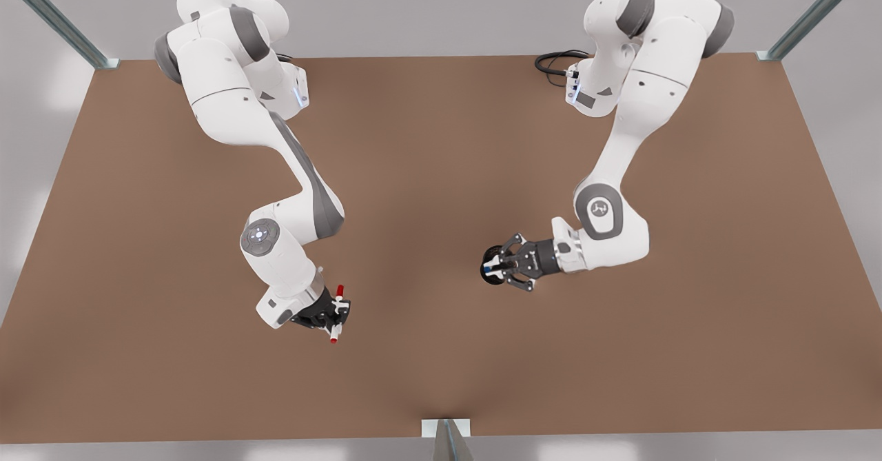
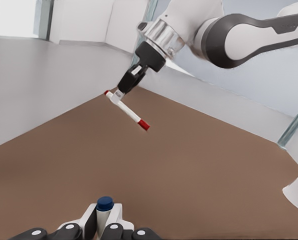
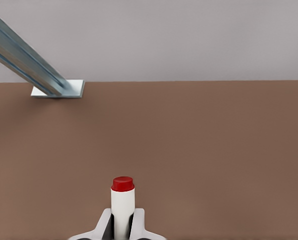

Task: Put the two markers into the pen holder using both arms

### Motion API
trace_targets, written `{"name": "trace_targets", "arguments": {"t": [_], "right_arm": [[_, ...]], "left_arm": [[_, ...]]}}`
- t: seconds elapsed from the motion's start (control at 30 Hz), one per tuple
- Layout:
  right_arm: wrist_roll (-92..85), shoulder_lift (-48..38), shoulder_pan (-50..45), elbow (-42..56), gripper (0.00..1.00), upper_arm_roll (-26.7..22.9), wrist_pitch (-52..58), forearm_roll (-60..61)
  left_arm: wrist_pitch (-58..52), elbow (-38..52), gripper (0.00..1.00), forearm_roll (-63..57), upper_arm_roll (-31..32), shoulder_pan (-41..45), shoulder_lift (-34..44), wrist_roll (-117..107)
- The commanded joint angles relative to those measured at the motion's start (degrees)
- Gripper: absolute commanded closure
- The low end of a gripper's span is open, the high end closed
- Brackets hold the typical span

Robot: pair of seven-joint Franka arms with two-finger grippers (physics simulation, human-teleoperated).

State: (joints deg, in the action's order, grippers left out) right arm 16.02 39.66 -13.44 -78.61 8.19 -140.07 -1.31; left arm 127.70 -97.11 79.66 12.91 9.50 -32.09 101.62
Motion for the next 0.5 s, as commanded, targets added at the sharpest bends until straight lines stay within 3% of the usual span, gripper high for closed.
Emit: {"name": "trace_targets", "arguments": {"t": [0.0,0.17,0.2,0.23,0.27,0.3,0.4,0.47], "right_arm": [[5.0,0.0,0.0,0.0,0.79,0.0,0.1,-0.9],[5.0,0.0,-0.1,0.0,0.79,0.0,0.1,-0.9],[5.0,0.0,0.0,0.0,0.79,0.0,0.1,-0.9],[5.0,0.0,0.0,0.0,0.79,0.0,0.1,-0.9],[5.0,0.0,0.0,0.0,0.79,0.0,0.1,-0.9],[5.0,0.0,0.0,0.0,0.79,0.0,0.1,-0.9],[4.9,0.0,0.0,0.1,0.79,0.0,0.1,-0.9],[4.8,-0.1,-0.5,0.2,0.79,0.5,-3.8,-1.0]], "left_arm": [[0.7,-1.1,0.78,2.2,0.0,0.0,0.0,48.1],[0.4,-4.8,0.78,2.1,-0.1,-0.7,0.4,51.9],[-0.6,-5.2,0.69,2.1,0.0,-0.7,0.4,51.9],[-5.3,-5.2,0.48,2.1,-0.1,-1.5,0.4,51.7],[-8.7,-5.3,0.35,1.7,-0.3,-1.9,0.2,51.8],[-11.9,-6.3,0.04,1.3,-0.3,-1.9,0.3,51.8],[-20.8,-6.5,0.00,-7.0,-0.7,-7.9,2.2,45.3],[-25.3,-3.4,0.00,-24.0,-1.4,-15.6,7.0,15.8]]}}
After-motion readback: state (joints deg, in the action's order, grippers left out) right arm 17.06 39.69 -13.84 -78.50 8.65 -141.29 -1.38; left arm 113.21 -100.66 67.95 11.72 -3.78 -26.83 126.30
